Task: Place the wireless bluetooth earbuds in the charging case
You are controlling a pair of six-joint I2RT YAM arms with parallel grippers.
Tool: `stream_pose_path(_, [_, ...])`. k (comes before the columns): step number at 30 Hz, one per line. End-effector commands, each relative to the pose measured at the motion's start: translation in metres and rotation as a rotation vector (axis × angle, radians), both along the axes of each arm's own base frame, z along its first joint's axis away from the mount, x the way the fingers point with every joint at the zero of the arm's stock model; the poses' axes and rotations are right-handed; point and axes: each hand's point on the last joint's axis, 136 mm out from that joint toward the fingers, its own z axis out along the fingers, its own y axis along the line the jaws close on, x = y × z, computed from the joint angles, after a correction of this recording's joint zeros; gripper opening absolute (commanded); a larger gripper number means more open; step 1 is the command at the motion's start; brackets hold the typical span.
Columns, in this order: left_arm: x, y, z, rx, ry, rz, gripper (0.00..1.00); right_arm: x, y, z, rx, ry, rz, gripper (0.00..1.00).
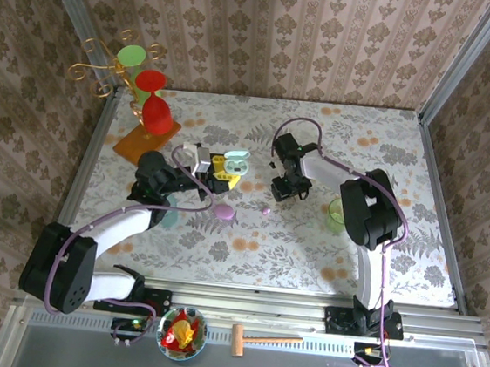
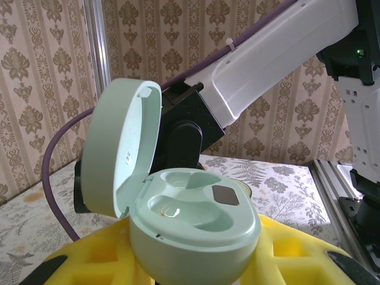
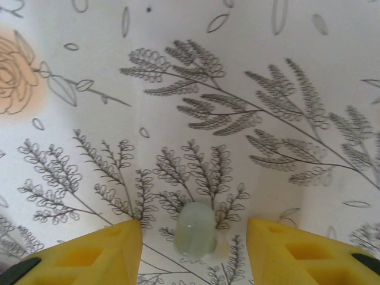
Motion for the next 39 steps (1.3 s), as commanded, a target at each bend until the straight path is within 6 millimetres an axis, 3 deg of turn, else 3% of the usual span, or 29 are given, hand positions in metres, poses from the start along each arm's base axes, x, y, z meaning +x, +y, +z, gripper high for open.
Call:
stream_pose_path(1, [-0.006, 0.004, 0.011, -0.013, -0.043, 0.0, 0.31, 0.011, -0.001, 0.031, -0.076, -0.139, -0.046, 0.5])
stream_pose_path(15, [-0.021, 0.012, 0.033, -0.006, -0.114, 0.031, 0.31, 0.005, 0.002, 0.023, -0.294, -0.14, -0.022, 0.34])
stream_pose_path(28, [-0.022, 0.013, 0.036, 0.001, -0.13, 0.032, 0.31, 0.004, 0.009, 0.012, -0.401, -0.127, -0.012, 0.32])
stream_pose_path(39, [-0.021, 0.012, 0.036, 0.001, -0.128, 0.029, 0.31, 0.001, 0.003, 0.006, -0.453, -0.108, -0.008, 0.31])
